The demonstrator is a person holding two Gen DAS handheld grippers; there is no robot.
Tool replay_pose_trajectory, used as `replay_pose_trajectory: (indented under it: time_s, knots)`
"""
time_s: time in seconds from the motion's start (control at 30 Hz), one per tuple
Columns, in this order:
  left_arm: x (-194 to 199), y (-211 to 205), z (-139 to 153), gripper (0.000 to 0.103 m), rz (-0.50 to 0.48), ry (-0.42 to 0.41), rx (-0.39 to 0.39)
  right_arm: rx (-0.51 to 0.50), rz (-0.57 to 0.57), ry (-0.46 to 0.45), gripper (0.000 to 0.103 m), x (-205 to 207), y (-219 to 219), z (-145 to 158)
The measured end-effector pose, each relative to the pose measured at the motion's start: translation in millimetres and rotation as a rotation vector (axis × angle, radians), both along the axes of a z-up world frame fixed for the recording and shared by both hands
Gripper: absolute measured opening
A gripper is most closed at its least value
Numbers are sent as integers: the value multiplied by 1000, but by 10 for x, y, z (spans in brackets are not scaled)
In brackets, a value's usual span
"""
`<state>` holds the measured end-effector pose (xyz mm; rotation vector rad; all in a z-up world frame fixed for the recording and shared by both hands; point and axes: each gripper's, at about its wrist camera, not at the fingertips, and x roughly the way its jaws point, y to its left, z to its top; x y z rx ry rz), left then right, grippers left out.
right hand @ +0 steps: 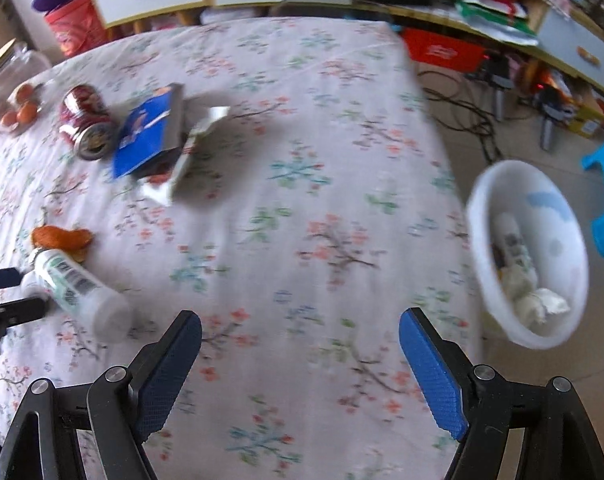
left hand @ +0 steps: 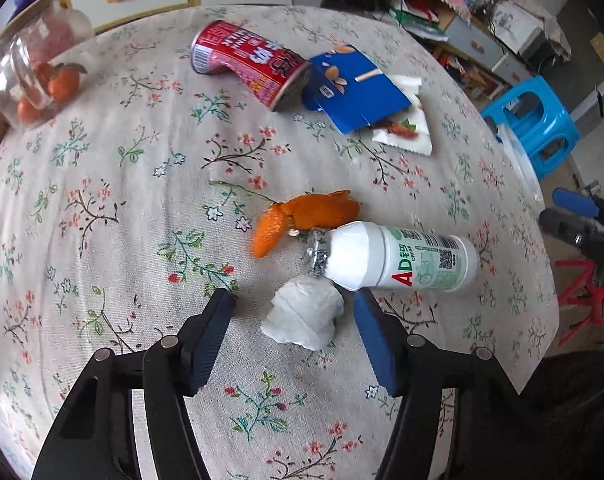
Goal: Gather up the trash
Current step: 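Return to the table and grasp a white tissue ball with the left tool, then grasp the second white AD bottle with the right tool while the left tool holds the tissue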
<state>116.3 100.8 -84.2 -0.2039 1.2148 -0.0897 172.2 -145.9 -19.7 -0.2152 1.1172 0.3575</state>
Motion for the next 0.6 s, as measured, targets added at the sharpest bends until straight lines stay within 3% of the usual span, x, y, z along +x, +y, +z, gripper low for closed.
replay_pose_trajectory:
  time_s: [0.07, 0.13, 0.23, 0.6]
  knots:
    - [-15, 0, 11, 55, -8, -10, 18, -2, 20, 3, 84, -17, 115, -19]
    - [-32, 20, 21, 38, -20, -13, 19, -5, 42, 7, 84, -28, 234, -43]
    - [-83, 77, 32, 27, -35, -9, 14, -9, 74, 13, 84, -53, 408, -80]
    - [-360, 415, 170, 24, 38, -28, -4, 24, 192, 70, 84, -145, 989, -252]
